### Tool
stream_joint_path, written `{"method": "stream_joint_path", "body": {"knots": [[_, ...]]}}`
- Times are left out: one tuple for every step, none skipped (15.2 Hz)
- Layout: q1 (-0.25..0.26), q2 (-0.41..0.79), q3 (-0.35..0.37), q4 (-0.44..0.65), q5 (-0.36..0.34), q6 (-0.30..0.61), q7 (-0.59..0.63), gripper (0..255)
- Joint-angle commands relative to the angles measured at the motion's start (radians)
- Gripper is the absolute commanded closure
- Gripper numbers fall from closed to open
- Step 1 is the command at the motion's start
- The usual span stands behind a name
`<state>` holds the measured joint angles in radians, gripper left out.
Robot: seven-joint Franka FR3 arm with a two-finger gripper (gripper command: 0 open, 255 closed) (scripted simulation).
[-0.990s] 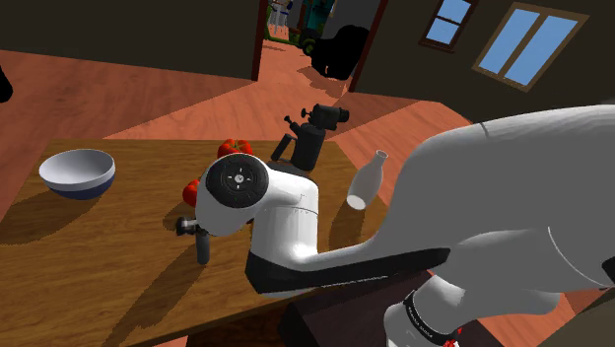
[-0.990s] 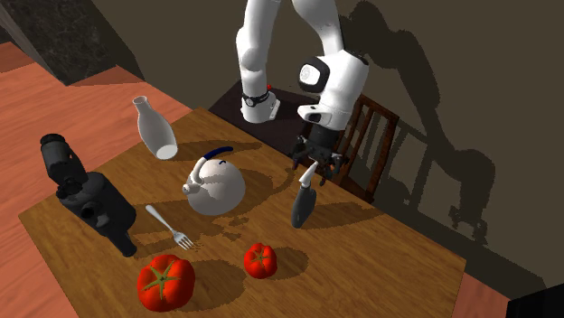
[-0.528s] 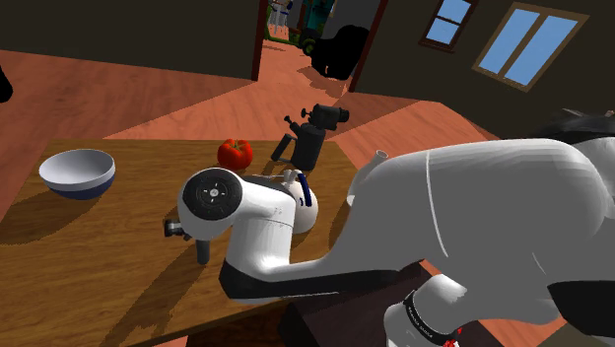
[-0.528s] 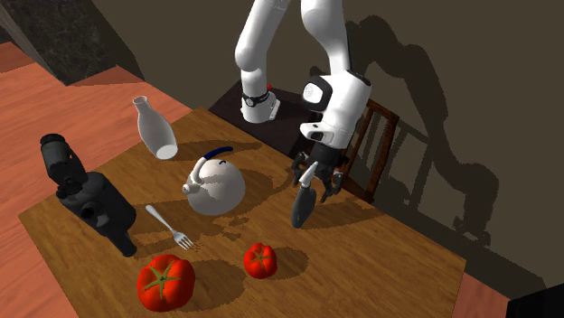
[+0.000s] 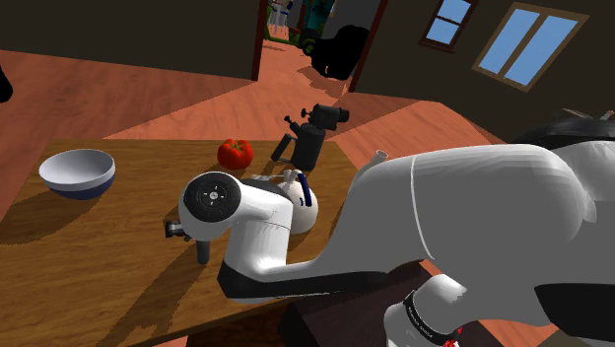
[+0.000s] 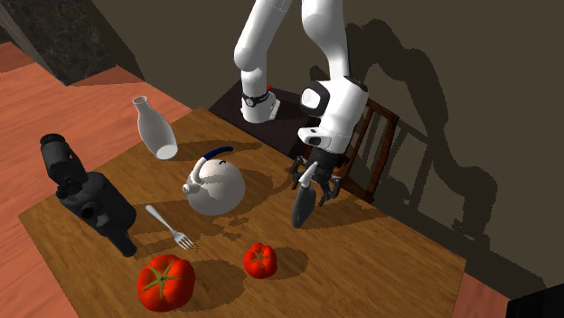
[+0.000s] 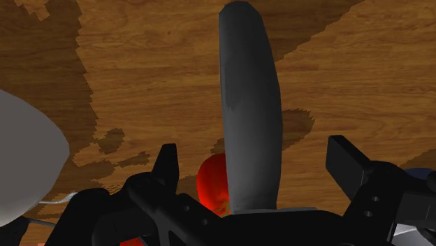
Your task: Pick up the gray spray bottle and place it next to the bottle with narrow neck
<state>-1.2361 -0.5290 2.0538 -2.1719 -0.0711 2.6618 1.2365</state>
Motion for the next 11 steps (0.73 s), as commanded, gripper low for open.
{"method": "stream_joint_path", "body": {"knots": [[0.000,0.000,0.000,0.000,0.000,0.000,0.000,0],[0.000,0.000,0.000,0.000,0.000,0.000,0.000,0],[0.000,0.000,0.000,0.000,0.000,0.000,0.000,255],[0.000,0.000,0.000,0.000,0.000,0.000,0.000,255],[0.000,0.000,0.000,0.000,0.000,0.000,0.000,255],[0.000,0.000,0.000,0.000,0.000,0.000,0.000,255],[0.000,0.000,0.000,0.000,0.000,0.000,0.000,255],[0.000,0.000,0.000,0.000,0.000,0.000,0.000,255],[0.000,0.000,0.000,0.000,0.000,0.000,0.000,255],[0.000,0.000,0.000,0.000,0.000,0.000,0.000,255],[0.000,0.000,0.000,0.000,0.000,0.000,0.000,255]]}}
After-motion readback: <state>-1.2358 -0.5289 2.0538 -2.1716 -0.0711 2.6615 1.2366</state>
